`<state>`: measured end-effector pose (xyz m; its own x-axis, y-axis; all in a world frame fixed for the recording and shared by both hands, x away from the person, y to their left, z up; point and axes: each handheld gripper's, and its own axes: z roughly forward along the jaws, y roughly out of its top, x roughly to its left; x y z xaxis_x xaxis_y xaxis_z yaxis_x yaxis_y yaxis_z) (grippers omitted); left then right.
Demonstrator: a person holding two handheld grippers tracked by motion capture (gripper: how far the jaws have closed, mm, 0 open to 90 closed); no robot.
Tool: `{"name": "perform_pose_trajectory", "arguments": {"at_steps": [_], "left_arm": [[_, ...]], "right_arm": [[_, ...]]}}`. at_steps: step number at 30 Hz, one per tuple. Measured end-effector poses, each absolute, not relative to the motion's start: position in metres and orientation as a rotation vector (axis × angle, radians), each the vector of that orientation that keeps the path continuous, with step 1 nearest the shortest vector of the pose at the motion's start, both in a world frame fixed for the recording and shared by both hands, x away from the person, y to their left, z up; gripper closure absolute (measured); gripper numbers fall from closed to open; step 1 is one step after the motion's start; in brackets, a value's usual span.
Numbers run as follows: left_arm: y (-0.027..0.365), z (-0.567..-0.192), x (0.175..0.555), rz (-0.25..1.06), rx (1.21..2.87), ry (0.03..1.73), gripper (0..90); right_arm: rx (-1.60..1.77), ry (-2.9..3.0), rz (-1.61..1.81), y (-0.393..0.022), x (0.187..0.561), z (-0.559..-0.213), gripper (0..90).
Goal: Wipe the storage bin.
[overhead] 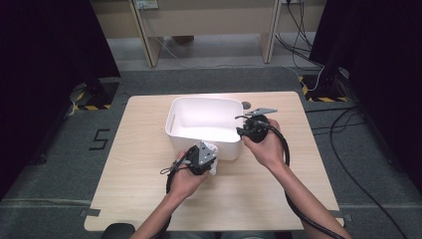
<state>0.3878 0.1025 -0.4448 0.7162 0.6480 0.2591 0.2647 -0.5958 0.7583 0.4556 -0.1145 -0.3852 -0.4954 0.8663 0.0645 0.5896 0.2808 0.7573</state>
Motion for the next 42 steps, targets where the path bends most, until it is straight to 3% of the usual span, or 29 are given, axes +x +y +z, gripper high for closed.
{"name": "perform_pose_trajectory", "arguments": {"at_steps": [42], "left_arm": [[0.094,-0.433,0.387,0.701,2.177,0.663,75.0]], "right_arm": [[1.333,2.193,1.066,-0.115,0.456,-0.385,69.6]]}}
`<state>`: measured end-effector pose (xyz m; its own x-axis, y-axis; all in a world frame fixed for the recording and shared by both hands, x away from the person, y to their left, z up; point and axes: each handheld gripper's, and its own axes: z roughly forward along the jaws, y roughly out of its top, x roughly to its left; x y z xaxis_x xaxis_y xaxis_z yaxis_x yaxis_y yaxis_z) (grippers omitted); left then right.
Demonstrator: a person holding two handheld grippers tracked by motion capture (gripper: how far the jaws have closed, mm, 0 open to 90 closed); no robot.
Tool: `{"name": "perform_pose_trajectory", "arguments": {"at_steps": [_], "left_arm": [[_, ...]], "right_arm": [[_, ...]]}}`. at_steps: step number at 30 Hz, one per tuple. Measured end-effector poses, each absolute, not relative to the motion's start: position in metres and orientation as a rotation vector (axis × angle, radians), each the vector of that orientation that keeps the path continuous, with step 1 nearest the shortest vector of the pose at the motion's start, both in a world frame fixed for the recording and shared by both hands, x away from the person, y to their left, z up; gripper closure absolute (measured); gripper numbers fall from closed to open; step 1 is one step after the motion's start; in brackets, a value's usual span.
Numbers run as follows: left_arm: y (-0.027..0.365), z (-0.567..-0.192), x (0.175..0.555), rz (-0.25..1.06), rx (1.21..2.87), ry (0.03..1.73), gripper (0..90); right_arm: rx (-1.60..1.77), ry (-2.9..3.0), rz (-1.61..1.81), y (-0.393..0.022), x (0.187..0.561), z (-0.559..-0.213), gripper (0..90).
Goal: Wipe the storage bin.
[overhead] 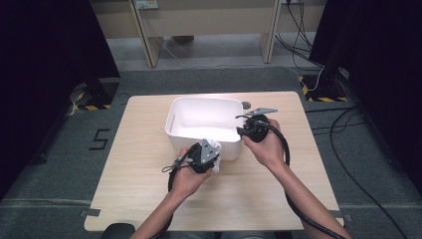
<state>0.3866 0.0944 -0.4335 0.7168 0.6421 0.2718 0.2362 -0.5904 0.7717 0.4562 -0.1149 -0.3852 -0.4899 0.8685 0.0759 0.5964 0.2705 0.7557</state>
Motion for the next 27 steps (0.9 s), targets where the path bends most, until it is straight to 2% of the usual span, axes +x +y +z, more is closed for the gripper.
{"name": "perform_pose_trajectory", "arguments": {"at_steps": [27], "left_arm": [[0.087,-0.457,0.389,0.676,2.199,0.652,75.0]], "right_arm": [[1.332,2.193,1.068,-0.115,0.456,-0.385,69.6]]}}
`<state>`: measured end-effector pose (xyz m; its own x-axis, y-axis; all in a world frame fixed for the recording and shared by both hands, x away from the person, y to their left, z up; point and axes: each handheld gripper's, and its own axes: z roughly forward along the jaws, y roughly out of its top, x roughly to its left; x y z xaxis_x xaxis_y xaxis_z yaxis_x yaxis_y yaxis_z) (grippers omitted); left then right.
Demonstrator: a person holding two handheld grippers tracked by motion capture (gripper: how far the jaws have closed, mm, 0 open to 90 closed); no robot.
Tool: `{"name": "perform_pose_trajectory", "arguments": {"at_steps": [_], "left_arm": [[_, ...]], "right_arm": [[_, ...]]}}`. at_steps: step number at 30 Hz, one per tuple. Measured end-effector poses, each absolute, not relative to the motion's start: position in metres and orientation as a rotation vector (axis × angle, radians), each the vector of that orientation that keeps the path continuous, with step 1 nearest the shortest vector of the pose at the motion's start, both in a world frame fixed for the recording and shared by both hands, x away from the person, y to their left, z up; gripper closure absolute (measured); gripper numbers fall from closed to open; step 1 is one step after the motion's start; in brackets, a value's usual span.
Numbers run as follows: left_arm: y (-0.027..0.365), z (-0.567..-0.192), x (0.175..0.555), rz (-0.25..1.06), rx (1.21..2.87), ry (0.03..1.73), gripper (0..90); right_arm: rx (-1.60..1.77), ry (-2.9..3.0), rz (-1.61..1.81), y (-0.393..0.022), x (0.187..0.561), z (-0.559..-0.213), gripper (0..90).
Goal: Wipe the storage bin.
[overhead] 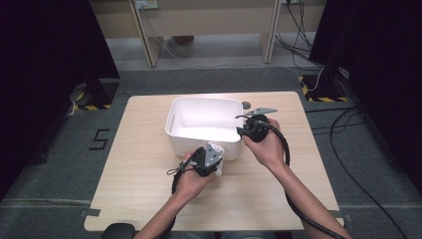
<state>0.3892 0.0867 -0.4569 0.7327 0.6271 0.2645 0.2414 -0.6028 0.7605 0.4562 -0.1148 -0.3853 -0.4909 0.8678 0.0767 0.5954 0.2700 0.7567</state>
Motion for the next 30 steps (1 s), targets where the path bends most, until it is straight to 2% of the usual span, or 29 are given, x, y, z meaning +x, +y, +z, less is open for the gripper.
{"name": "perform_pose_trajectory", "arguments": {"at_steps": [30], "left_arm": [[0.078,-0.479,0.396,0.633,2.265,0.655,75.0]], "right_arm": [[1.312,2.189,1.067,-0.114,0.457,-0.386,69.6]]}}
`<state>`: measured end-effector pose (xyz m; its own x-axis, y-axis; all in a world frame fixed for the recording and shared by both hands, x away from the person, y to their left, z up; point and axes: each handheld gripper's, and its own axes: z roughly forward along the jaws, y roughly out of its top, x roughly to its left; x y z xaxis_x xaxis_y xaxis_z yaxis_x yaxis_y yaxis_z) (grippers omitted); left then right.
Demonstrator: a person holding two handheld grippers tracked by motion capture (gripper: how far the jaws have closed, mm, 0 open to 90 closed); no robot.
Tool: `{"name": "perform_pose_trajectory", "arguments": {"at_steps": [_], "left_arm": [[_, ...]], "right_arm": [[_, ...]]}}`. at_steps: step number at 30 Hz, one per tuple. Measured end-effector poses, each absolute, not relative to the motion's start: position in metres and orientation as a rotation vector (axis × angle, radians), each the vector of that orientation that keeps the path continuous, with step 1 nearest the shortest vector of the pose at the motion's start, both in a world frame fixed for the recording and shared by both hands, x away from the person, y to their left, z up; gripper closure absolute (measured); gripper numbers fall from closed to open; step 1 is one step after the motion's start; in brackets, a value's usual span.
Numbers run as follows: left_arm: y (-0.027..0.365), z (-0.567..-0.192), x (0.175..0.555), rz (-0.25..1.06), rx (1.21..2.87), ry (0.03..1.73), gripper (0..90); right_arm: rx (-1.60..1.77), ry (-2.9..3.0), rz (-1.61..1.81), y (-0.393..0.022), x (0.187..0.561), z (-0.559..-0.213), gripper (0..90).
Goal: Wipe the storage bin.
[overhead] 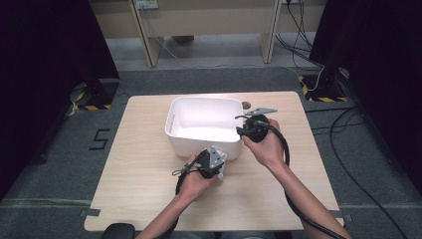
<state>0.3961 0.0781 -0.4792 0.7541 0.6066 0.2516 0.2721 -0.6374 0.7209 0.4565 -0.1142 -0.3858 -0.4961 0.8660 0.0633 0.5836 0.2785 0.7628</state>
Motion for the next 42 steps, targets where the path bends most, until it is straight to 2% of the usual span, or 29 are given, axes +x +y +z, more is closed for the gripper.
{"name": "perform_pose_trajectory", "arguments": {"at_steps": [29,42], "left_arm": [[0.071,-0.480,0.398,0.611,2.277,0.664,74.9],[0.069,-0.464,0.394,0.625,2.231,0.650,75.0]], "right_arm": [[1.309,2.187,1.068,-0.114,0.457,-0.386,69.7],[1.317,2.186,1.072,-0.114,0.457,-0.386,69.7]]}}
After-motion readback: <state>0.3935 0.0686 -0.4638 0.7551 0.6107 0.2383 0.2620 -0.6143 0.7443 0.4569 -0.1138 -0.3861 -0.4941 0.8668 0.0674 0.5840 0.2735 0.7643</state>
